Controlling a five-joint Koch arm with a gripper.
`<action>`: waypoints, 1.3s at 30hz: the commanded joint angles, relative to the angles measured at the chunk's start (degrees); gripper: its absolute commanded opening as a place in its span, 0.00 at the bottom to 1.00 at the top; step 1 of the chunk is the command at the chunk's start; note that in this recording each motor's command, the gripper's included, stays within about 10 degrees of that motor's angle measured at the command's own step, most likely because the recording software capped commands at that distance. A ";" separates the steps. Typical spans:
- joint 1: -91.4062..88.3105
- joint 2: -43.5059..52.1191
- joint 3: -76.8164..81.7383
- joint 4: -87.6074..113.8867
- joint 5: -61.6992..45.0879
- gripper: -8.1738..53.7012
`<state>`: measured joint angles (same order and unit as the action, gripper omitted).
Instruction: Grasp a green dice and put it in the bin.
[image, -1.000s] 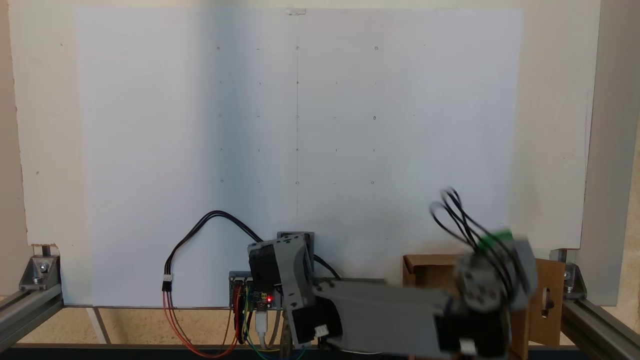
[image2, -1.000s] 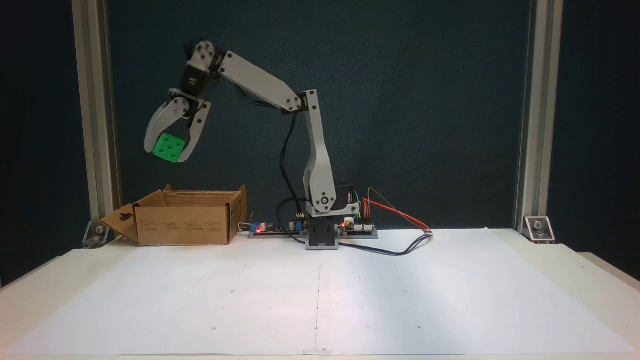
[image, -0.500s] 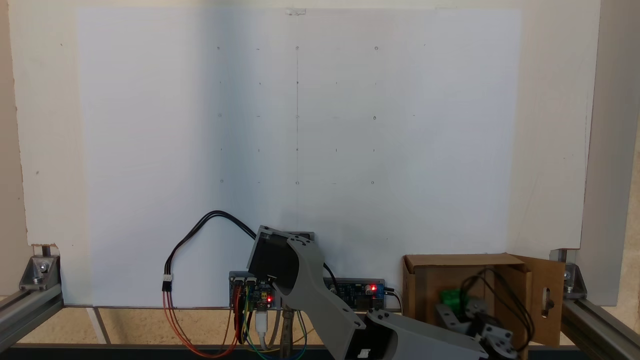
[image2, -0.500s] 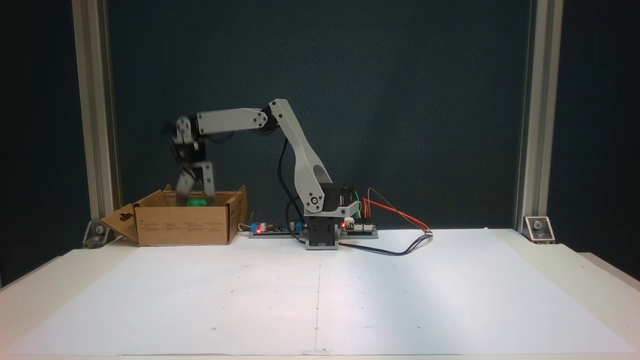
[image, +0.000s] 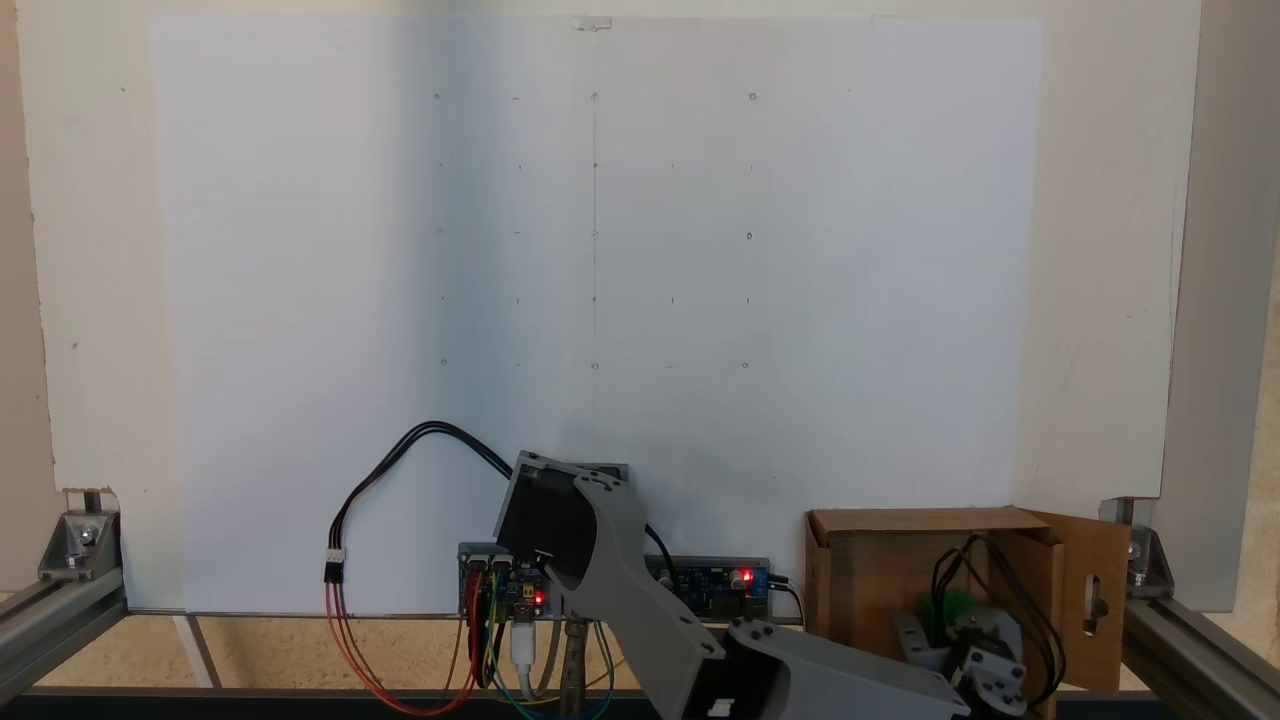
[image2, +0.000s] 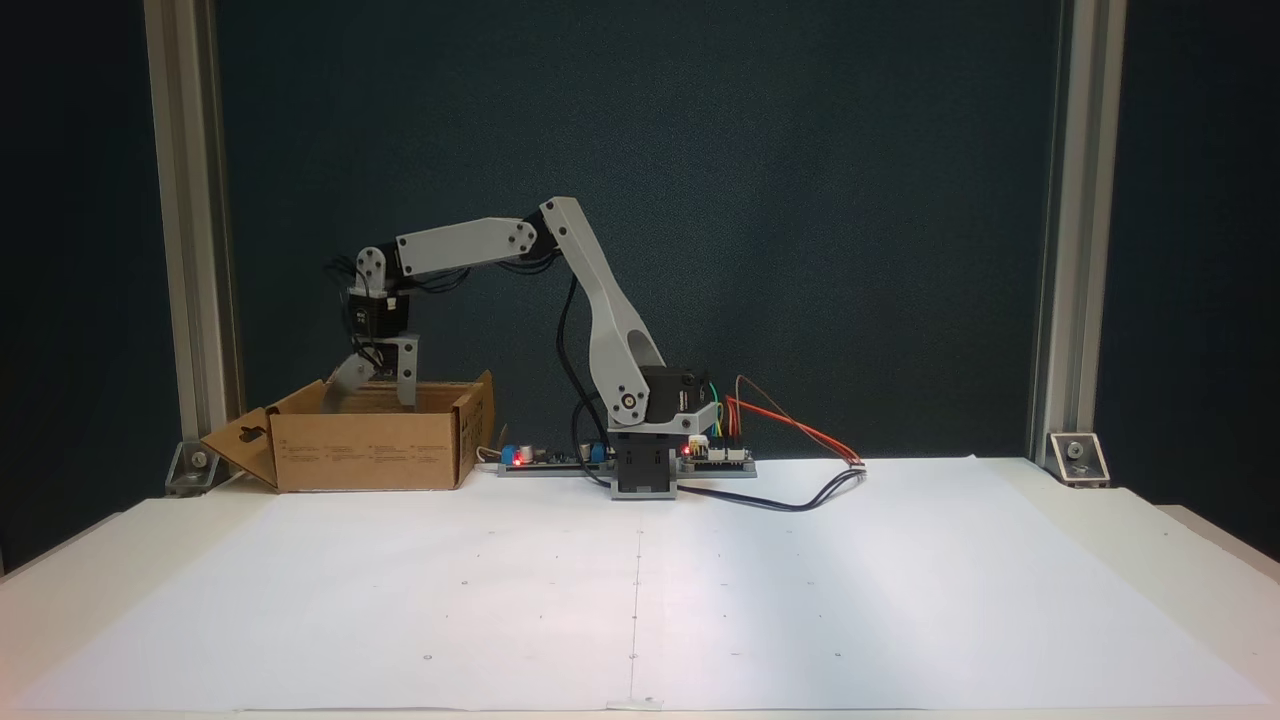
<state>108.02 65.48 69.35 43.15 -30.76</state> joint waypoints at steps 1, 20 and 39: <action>-0.70 9.56 -3.60 -1.32 5.89 0.81; -65.28 35.77 -3.78 -1.23 33.13 0.83; -112.94 56.60 56.51 -48.06 34.01 0.84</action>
<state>-5.01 119.09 126.83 2.11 0.79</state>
